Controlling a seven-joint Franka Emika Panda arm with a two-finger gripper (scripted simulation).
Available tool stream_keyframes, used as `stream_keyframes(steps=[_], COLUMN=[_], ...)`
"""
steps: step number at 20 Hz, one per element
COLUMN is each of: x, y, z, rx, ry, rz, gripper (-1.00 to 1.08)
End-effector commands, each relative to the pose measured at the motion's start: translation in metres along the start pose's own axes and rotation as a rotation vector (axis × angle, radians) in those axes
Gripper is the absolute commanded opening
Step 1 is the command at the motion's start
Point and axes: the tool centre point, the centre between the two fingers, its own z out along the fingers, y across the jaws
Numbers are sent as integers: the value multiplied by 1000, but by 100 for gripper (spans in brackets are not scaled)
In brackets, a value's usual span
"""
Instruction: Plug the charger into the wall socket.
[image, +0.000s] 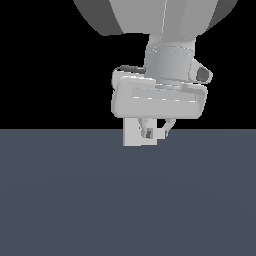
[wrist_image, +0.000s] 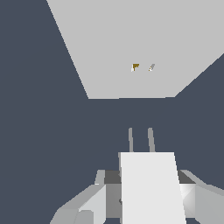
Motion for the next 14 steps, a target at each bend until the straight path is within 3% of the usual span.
stream_keyframes(steps=[1,14], x=[7,15], y=[2,5], z=[-4,-7], rx=[5,10], ry=[0,0], rz=[-11,-20], gripper=[-100,-100])
